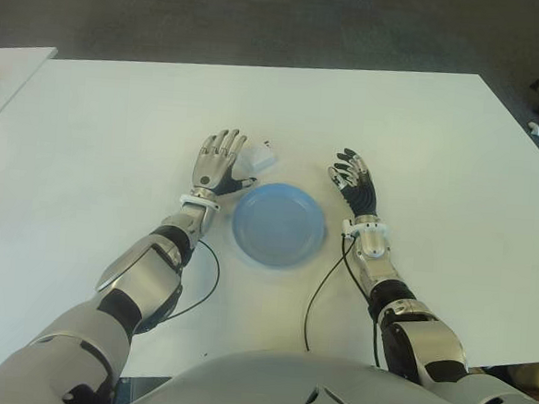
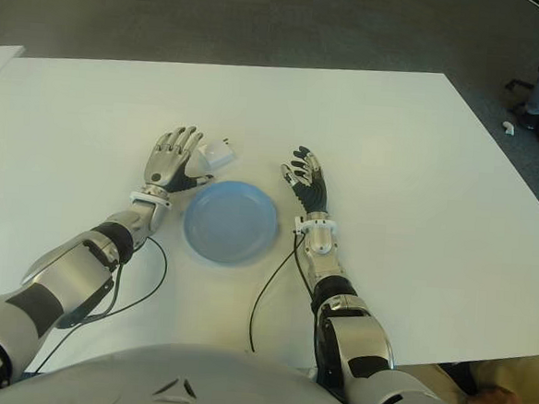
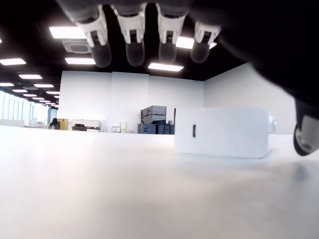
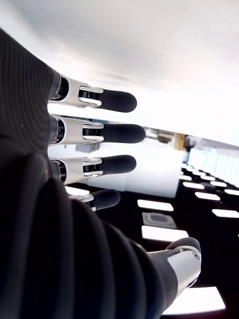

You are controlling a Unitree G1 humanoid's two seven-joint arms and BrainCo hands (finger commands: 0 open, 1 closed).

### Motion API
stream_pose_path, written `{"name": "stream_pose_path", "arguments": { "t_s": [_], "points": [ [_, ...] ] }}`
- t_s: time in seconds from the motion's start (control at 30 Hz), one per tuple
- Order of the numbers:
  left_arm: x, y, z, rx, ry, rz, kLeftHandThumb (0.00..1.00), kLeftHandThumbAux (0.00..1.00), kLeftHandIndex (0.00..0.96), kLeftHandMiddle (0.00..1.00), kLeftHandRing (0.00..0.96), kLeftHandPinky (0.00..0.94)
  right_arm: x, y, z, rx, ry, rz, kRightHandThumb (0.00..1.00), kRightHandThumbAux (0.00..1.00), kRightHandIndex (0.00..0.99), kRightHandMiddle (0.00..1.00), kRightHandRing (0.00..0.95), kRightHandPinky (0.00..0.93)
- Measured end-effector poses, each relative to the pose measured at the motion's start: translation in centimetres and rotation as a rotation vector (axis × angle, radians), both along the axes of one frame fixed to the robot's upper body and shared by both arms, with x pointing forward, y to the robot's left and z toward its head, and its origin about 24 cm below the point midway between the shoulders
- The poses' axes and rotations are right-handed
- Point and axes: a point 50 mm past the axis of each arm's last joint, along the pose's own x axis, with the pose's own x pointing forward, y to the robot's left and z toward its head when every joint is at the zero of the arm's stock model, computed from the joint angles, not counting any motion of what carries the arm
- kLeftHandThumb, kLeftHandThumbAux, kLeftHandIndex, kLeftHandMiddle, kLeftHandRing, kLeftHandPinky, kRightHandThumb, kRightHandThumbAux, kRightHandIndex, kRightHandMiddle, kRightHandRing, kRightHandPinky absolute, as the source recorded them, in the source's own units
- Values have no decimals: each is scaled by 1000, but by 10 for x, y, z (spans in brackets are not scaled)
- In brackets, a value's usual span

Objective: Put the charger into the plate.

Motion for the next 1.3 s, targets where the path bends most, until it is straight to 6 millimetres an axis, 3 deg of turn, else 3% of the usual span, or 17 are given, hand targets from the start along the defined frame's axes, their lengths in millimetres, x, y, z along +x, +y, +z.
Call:
{"name": "stream_pose_path", "arguments": {
  "t_s": [0.57, 0.93, 1.3],
  "points": [
    [3, -4, 0, -4, 42, 8, 199, 390, 0, 0, 0, 0, 0, 0, 0, 2, 1, 2, 532, 564, 131, 223, 253, 271],
    [12, -19, 1, -64, 151, 18, 239, 394, 0, 0, 0, 0, 0, 0, 0, 5, 1, 9, 578, 558, 143, 229, 254, 279],
    [31, -42, 19, -154, 219, 13, 226, 342, 0, 0, 0, 0, 0, 1, 0, 6, 0, 14, 596, 570, 153, 236, 256, 278]
  ]
}}
